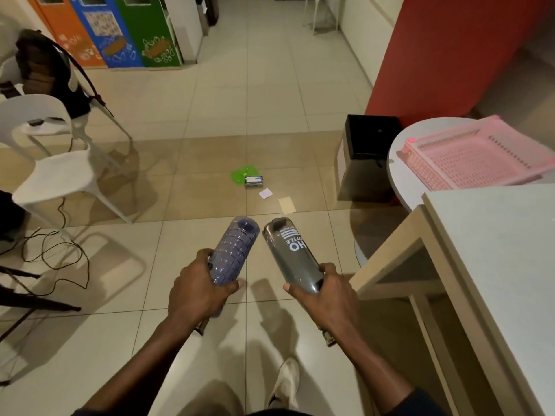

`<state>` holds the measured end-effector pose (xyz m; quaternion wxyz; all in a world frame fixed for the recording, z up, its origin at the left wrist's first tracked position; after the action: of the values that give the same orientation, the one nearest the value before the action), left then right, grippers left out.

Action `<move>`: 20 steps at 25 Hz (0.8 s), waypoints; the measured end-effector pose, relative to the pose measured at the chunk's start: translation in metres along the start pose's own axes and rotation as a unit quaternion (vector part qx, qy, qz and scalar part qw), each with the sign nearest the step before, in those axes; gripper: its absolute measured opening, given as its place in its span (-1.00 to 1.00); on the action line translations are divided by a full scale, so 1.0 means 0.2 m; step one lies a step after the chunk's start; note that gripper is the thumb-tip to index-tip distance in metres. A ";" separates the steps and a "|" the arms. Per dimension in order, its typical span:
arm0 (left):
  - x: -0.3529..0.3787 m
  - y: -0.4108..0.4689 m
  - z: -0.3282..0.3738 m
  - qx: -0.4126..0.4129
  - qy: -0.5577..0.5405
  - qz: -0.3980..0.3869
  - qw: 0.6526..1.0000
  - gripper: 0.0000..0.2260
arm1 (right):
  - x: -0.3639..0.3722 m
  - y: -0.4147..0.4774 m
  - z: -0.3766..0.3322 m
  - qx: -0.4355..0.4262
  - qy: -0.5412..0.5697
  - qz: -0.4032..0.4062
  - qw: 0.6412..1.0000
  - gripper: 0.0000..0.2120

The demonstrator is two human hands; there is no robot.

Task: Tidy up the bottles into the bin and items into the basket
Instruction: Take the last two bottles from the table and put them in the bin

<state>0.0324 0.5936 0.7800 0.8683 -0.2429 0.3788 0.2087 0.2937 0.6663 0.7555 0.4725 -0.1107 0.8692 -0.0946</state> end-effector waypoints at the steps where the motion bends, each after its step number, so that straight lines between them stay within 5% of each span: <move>1: 0.01 0.06 0.02 -0.002 0.004 -0.001 1.000 -0.19 | 0.00 0.06 -0.02 0.004 -0.004 -0.004 1.000 -0.07; 6: 0.10 0.43 0.07 -0.025 0.000 -0.027 0.999 -0.28 | 0.02 0.44 -0.10 0.041 -0.008 -0.032 0.999 -0.09; 12: 0.21 1.08 0.15 -0.001 0.032 -0.059 0.998 -0.14 | 0.07 0.98 -0.23 0.077 0.009 -0.032 0.997 -0.12; 20: 0.23 2.02 0.56 0.053 0.061 -0.130 0.988 -0.16 | -0.04 1.70 -0.47 0.155 0.009 0.013 0.988 -0.16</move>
<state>-0.0977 0.9874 0.7055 0.8749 -0.2556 0.4071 0.0584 0.1839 1.0004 0.7209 0.4771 -0.0235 0.8497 -0.2231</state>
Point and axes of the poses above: each hand's wrist, its own y-axis towards the middle knuckle, its own x-axis out of the palm, z = x × y, the point moved 2 cm from there along y, towards the middle knuckle, and after that the axes turned 4 degrees about -y, right-handed, at the moved point
